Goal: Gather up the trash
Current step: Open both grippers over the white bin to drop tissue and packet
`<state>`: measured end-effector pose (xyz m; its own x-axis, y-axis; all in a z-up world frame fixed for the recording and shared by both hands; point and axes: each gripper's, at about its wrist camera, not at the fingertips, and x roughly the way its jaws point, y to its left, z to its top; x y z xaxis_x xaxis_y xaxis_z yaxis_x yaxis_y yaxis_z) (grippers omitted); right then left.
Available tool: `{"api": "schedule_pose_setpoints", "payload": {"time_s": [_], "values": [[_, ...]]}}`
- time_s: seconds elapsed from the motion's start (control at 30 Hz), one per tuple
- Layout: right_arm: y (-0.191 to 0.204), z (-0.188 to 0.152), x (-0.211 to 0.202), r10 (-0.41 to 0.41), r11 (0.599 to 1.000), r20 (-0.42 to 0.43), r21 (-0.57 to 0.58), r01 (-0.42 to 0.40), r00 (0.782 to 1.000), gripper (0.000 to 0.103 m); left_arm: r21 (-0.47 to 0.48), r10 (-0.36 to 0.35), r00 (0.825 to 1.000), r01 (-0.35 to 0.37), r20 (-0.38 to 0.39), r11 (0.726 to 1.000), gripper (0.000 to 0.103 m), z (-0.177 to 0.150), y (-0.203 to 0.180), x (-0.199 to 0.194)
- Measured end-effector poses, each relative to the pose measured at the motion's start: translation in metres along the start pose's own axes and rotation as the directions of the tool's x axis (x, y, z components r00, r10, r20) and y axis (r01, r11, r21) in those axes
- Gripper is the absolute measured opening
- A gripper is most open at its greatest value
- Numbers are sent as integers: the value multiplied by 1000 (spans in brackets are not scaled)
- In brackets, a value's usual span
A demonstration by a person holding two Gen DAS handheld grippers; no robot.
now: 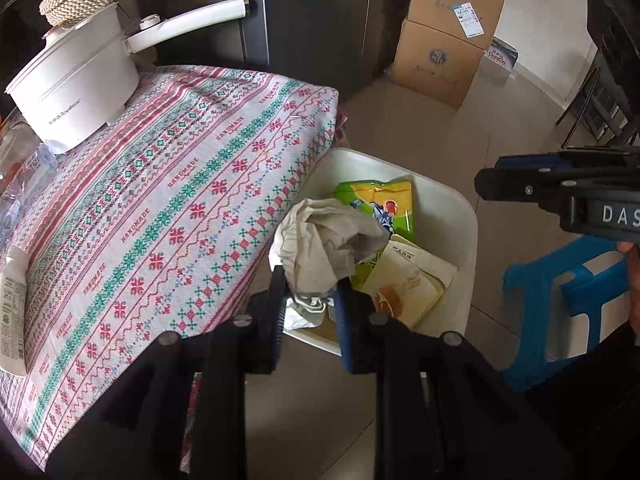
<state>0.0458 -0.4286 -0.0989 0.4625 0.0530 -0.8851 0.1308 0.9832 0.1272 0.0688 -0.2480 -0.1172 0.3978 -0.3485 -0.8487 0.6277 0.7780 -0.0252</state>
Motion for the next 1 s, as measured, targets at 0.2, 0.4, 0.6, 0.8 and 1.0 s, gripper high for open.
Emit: {"api": "schedule_pose_setpoints", "payload": {"time_s": [0.2, 0.4, 0.6, 0.8, 1.0], "values": [[-12, 2, -7, -13, 999, 24, 34, 12, 1000, 45, 17, 2, 1000, -2, -12, 1000, 26, 0, -6, 9], [-24, 3, -11, -20, 997, 41, 74, 17, 999, 56, 20, 40, 999, -40, 18, 999, 71, 4, -4, 4], [-27, 5, -16, -53, 995, 63, 84, 48, 997, 64, -8, 94, 995, -93, 41, 996, 84, 6, 13, -11], [-17, 7, -23, -63, 997, 100, 61, 57, 993, 72, -67, 148, 988, -145, 34, 987, 94, -1, 43, -26], [-3, 14, -23, -72, 997, 121, 39, 68, 990, 77, -174, 267, 962, -255, 50, 951, 101, -11, 103, -55]]}}
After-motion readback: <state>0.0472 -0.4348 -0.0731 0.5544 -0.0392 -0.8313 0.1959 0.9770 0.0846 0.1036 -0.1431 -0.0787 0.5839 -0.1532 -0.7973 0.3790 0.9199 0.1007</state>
